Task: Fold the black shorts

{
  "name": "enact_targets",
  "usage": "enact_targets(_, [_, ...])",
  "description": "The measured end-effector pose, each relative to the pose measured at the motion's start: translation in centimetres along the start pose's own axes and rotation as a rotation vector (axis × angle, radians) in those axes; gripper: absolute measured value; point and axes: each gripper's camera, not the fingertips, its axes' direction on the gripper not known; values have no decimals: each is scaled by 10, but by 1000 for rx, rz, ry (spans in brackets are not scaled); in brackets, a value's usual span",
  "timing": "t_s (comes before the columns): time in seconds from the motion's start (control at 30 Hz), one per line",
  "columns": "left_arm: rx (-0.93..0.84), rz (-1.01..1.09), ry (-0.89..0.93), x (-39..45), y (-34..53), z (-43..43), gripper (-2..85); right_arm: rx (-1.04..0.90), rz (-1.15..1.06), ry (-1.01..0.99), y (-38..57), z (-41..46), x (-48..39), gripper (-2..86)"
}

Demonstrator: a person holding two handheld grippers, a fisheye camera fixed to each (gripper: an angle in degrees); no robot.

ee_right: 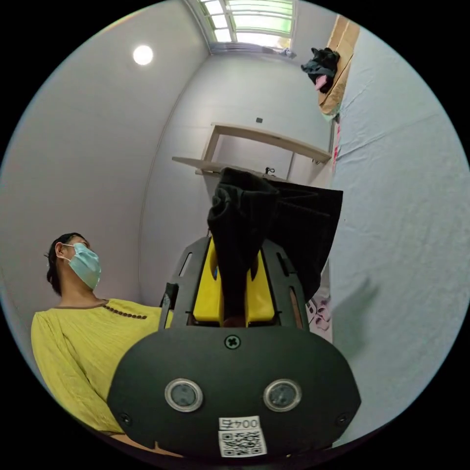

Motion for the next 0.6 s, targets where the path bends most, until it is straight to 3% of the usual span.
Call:
enact_targets(0.3, [184,-56,-35,68,61,-272,41,-51,97,41,104,365,188,70])
enact_targets(0.6, [456,-5,-125,156,105,-517,38,-327,137,24,170,752,393,69])
